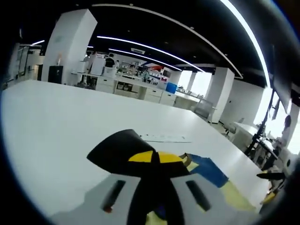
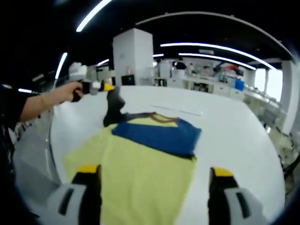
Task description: Fold the garment on the visible template until the final outline fits inside the template.
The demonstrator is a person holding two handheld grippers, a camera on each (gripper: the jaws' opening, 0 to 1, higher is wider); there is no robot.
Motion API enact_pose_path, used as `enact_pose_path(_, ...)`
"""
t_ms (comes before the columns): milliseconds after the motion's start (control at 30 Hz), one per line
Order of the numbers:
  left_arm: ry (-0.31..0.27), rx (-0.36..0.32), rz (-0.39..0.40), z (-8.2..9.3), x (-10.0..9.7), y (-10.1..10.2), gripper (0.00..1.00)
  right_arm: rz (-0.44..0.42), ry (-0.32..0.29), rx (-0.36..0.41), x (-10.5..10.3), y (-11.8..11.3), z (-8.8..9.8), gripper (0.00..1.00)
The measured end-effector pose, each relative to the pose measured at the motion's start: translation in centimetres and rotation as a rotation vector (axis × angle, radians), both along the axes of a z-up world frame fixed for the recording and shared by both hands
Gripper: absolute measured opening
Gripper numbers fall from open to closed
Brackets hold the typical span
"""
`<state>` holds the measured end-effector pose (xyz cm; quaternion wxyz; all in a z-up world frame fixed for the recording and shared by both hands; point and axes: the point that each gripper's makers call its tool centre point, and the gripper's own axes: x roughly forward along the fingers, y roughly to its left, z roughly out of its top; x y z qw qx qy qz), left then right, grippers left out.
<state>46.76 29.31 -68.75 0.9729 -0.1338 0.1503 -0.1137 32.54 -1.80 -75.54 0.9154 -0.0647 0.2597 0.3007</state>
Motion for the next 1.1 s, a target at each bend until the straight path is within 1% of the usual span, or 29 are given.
enact_pose_path(133,-0.001,0.003,-0.035,0.0,0.9,-1.6,0.0,-0.011,0.004,0.001,-0.1,-0.4,-0.2,0.95)
enact_pose_path(200,0.0,-0.004,-0.055,-0.1,1.2,-2.8,0.0,-0.014,0.008,-0.002,-0.2,-0.6,-0.3,0.95)
enact_pose_path(367,0.02,0.013,-0.09,-0.9,1.5,-5.3,0.0,-0.022,0.02,-0.008,-0.3,-1.0,-0.7,0.95)
enact_pose_path(500,0.042,0.036,-0.121,-2.3,1.5,-7.1,0.0,-0.028,0.023,-0.008,-0.3,-1.1,-0.7,0.95)
enact_pose_path(767,0.098,0.026,-0.159,-4.7,1.9,-10.4,0.0,-0.042,0.036,-0.009,-0.4,-1.5,-1.2,0.94)
enact_pose_path(900,0.139,0.035,-0.18,-6.4,1.7,-11.9,0.0,-0.05,0.05,-0.002,-0.6,-1.5,-1.8,0.95)
enact_pose_path(967,0.163,0.049,-0.188,-7.6,1.6,-12.2,0.0,-0.046,0.056,-0.009,-0.6,-1.5,-2.1,0.95)
enact_pose_path(1000,0.169,0.055,-0.191,-7.9,1.6,-12.3,0.0,-0.046,0.056,-0.009,-0.6,-1.5,-2.1,0.95)
enact_pose_path(1100,0.2,0.073,-0.209,-9.5,1.3,-13.2,0.0,-0.049,0.055,0.001,-0.6,-1.4,-2.1,0.95)
